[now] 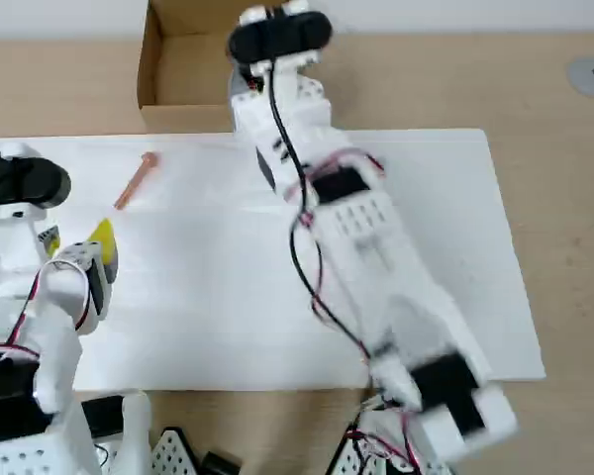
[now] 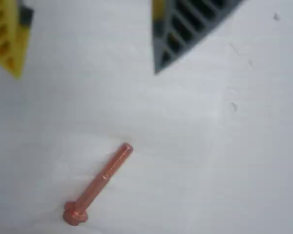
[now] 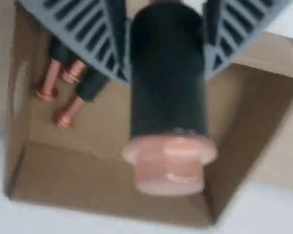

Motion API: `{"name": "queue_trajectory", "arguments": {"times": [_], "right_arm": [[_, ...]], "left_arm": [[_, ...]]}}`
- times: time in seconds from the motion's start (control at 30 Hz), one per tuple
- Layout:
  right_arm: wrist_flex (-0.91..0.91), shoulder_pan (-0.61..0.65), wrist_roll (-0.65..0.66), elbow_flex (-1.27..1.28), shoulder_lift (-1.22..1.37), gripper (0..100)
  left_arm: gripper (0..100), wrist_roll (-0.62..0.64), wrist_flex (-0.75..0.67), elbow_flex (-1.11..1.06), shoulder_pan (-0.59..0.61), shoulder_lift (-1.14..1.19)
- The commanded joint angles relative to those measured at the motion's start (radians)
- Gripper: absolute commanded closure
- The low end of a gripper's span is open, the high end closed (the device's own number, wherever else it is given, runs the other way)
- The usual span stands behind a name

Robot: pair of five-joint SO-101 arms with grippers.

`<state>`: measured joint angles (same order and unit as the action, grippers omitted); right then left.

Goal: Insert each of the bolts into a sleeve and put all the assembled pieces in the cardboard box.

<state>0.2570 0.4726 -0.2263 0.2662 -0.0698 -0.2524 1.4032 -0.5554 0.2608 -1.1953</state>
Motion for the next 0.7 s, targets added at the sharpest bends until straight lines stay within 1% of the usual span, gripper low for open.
{"name": "queue_trajectory", "arguments": {"times": [0.0, 0.23, 0.4, 0.6, 0.67], "right_arm": [[-0.034, -0.053, -0.012, -0.286, 0.208, 98.9], [-0.029, -0.120, -0.008, -0.786, 0.687, 98.9], [-0.017, -0.136, -0.008, -1.135, 0.995, 98.9], [0.094, -0.133, -0.005, -1.495, 1.285, 98.9], [0.133, -0.134, 0.020, -1.589, 1.360, 98.8]], "left_arm": [[81, -0.006, -0.069, -0.023, 0.012, 0.004], [81, -0.008, -0.118, -0.094, 0.012, 0.004], [81, -0.008, -0.124, -0.130, 0.005, 0.004], [81, -0.008, -0.121, -0.130, 0.005, 0.004], [81, -0.008, -0.121, -0.130, 0.006, 0.004]]}}
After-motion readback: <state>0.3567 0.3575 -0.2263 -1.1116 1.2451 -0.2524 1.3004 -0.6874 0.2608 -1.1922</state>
